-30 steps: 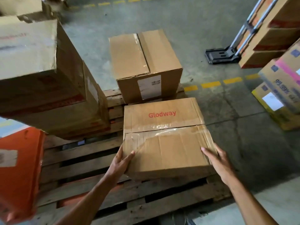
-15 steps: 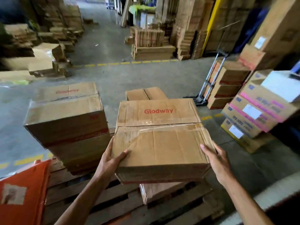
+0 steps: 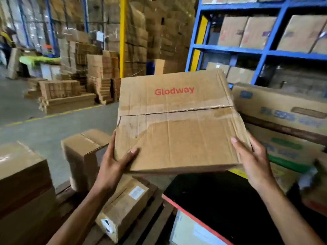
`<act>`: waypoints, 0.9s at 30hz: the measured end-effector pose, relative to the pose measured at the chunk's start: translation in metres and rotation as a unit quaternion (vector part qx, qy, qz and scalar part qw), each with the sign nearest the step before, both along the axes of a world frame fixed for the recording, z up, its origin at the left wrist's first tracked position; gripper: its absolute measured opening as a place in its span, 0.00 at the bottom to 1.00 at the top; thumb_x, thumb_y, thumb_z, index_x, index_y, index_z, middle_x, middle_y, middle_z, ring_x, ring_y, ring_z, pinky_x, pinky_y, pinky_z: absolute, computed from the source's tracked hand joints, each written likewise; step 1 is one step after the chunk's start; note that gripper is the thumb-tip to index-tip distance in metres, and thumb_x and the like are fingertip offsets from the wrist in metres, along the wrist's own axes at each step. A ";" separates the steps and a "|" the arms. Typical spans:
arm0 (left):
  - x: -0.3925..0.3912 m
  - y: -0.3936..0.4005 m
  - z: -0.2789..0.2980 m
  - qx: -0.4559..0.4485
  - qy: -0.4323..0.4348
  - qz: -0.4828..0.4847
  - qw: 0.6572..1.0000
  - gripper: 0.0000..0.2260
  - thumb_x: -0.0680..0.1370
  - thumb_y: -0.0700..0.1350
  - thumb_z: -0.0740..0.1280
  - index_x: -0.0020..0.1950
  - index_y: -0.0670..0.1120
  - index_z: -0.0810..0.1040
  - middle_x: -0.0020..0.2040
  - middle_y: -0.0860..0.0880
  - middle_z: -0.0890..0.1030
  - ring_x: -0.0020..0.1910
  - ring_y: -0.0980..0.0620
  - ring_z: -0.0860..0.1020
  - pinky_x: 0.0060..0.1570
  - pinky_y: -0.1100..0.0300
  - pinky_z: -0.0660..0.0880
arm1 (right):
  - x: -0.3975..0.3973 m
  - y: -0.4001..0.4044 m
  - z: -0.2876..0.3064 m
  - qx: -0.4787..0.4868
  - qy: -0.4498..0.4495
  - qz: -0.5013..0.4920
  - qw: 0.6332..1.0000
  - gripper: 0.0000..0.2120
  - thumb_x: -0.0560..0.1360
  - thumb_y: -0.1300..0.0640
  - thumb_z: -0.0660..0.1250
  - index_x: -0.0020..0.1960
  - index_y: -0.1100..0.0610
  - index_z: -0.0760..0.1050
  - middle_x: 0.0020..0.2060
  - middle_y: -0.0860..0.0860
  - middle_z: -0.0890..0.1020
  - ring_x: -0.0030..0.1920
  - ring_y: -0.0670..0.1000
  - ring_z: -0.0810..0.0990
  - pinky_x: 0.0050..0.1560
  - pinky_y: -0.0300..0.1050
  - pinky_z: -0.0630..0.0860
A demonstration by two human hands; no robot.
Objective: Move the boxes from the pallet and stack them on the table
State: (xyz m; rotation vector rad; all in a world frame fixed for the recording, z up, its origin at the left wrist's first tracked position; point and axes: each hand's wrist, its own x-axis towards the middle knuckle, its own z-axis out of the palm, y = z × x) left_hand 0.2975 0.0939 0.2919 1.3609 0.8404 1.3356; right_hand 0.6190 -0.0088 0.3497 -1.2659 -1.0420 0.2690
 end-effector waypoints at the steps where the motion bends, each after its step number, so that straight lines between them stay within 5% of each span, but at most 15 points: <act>1: 0.018 -0.013 0.013 0.011 0.003 -0.034 0.999 0.44 0.61 0.61 0.76 0.74 0.64 0.60 0.69 0.53 0.71 0.62 0.53 0.76 0.57 0.56 0.77 | 0.013 -0.031 0.012 0.015 -0.005 -0.024 1.000 0.07 0.75 0.58 0.69 0.51 0.48 0.80 0.41 0.34 0.84 0.45 0.36 0.80 0.46 0.28 0.74; 3: 0.056 -0.038 0.036 0.035 0.001 -0.090 0.995 0.47 0.59 0.64 0.75 0.74 0.65 0.57 0.70 0.52 0.70 0.62 0.52 0.75 0.58 0.55 0.77 | 0.032 -0.094 0.035 0.046 -0.016 -0.070 0.996 0.08 0.69 0.46 0.73 0.48 0.43 0.82 0.41 0.36 0.84 0.42 0.37 0.80 0.41 0.28 0.75; 6: 0.120 -0.079 0.068 0.081 -0.024 -0.151 0.985 0.40 0.62 0.61 0.76 0.70 0.70 0.61 0.69 0.55 0.71 0.65 0.53 0.74 0.65 0.48 0.73 | 0.063 -0.183 0.058 0.086 -0.040 -0.156 0.983 0.21 0.59 0.33 0.72 0.49 0.40 0.82 0.43 0.40 0.85 0.45 0.41 0.81 0.47 0.35 0.78; 11: 0.238 -0.162 0.104 0.141 -0.065 -0.227 0.962 0.32 0.70 0.47 0.73 0.72 0.59 0.66 0.61 0.64 0.76 0.55 0.73 0.75 0.57 0.74 0.71 | 0.126 -0.320 0.081 0.123 -0.054 -0.266 0.955 0.10 0.72 0.48 0.69 0.53 0.44 0.81 0.49 0.39 0.84 0.50 0.39 0.81 0.51 0.37 0.77; 14: 0.309 -0.213 0.113 0.152 -0.085 -0.278 0.945 0.32 0.70 0.46 0.73 0.70 0.61 0.66 0.58 0.66 0.77 0.54 0.73 0.76 0.53 0.76 0.72 | 0.164 -0.388 0.087 0.124 -0.055 -0.289 0.948 0.29 0.64 0.39 0.70 0.61 0.51 0.76 0.45 0.37 0.84 0.47 0.38 0.81 0.44 0.31 0.77; 17: 0.375 -0.256 0.113 0.148 -0.091 -0.319 0.932 0.33 0.68 0.49 0.73 0.71 0.61 0.67 0.61 0.63 0.79 0.59 0.66 0.77 0.56 0.71 0.73 | 0.213 -0.441 0.087 0.115 -0.049 -0.322 0.938 0.37 0.54 0.29 0.73 0.58 0.48 0.78 0.48 0.40 0.84 0.49 0.40 0.82 0.48 0.33 0.78; 21: 0.454 -0.303 0.108 0.135 -0.088 -0.348 0.924 0.34 0.70 0.47 0.74 0.73 0.59 0.65 0.62 0.64 0.77 0.60 0.67 0.76 0.58 0.70 0.73 | 0.284 -0.492 0.086 0.096 -0.041 -0.345 0.933 0.50 0.52 0.27 0.73 0.67 0.53 0.73 0.55 0.47 0.82 0.54 0.47 0.81 0.51 0.35 0.78; 23: 0.488 -0.318 0.105 0.128 -0.080 -0.356 0.922 0.32 0.72 0.44 0.73 0.73 0.58 0.65 0.61 0.66 0.76 0.58 0.71 0.75 0.55 0.74 0.72 | 0.315 -0.507 0.083 0.085 -0.030 -0.340 0.936 0.46 0.54 0.29 0.73 0.66 0.51 0.74 0.55 0.47 0.82 0.56 0.49 0.81 0.53 0.39 0.78; 27: 0.548 -0.323 0.098 0.104 -0.061 -0.376 0.919 0.33 0.71 0.45 0.74 0.73 0.56 0.66 0.64 0.57 0.79 0.62 0.59 0.77 0.65 0.54 0.72 | 0.373 -0.522 0.073 0.053 0.006 -0.334 0.941 0.30 0.54 0.30 0.73 0.53 0.41 0.78 0.48 0.42 0.84 0.51 0.45 0.82 0.45 0.38 0.80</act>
